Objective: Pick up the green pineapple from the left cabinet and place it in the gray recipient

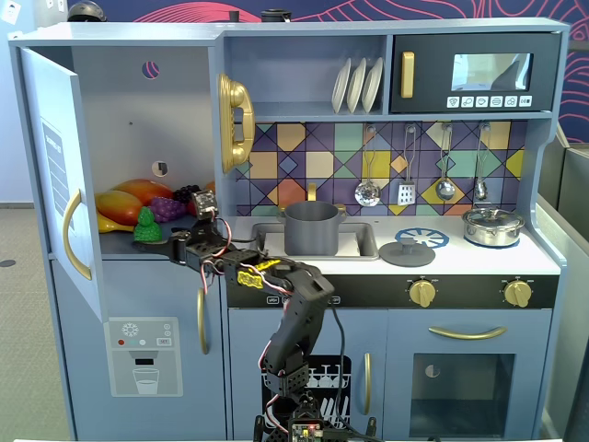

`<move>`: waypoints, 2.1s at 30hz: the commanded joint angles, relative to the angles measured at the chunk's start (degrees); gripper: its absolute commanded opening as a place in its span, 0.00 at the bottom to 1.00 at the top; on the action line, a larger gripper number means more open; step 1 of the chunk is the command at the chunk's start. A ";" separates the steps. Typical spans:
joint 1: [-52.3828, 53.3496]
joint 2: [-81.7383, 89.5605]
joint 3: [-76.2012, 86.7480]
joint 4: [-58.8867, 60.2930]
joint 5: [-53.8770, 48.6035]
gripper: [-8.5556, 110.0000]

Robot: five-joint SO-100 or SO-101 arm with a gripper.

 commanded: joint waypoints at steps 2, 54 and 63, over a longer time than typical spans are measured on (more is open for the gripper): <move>0.44 -6.06 -11.34 -2.02 0.79 0.46; 44.91 19.95 -21.45 35.86 4.57 0.07; 47.81 4.75 -28.04 36.30 0.88 0.11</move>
